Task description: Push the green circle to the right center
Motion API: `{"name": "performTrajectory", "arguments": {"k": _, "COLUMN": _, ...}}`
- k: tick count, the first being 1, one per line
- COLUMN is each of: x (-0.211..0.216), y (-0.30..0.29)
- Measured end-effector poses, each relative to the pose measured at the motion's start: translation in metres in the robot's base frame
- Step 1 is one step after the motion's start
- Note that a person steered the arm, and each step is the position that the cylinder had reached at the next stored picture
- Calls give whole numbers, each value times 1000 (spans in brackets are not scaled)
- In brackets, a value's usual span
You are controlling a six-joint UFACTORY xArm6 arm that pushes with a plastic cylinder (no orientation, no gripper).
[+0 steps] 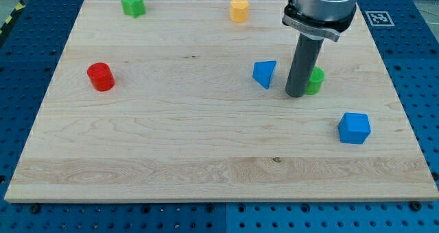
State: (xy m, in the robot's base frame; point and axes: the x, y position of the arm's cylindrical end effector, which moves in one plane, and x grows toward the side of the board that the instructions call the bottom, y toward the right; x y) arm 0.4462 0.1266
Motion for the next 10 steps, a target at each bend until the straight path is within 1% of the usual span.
{"name": "performTrajectory", "arguments": {"k": 2, "x": -11, "y": -1}}
{"name": "performTrajectory", "arguments": {"k": 3, "x": -12, "y": 5}}
{"name": "performTrajectory", "arguments": {"k": 4, "x": -10, "y": 23}}
{"name": "performTrajectory", "arguments": {"k": 6, "x": -11, "y": 27}}
{"name": "performTrajectory", "arguments": {"k": 7, "x": -19, "y": 27}}
{"name": "performTrajectory", "arguments": {"k": 9, "x": -17, "y": 42}}
{"name": "performTrajectory", "arguments": {"k": 10, "x": -29, "y": 42}}
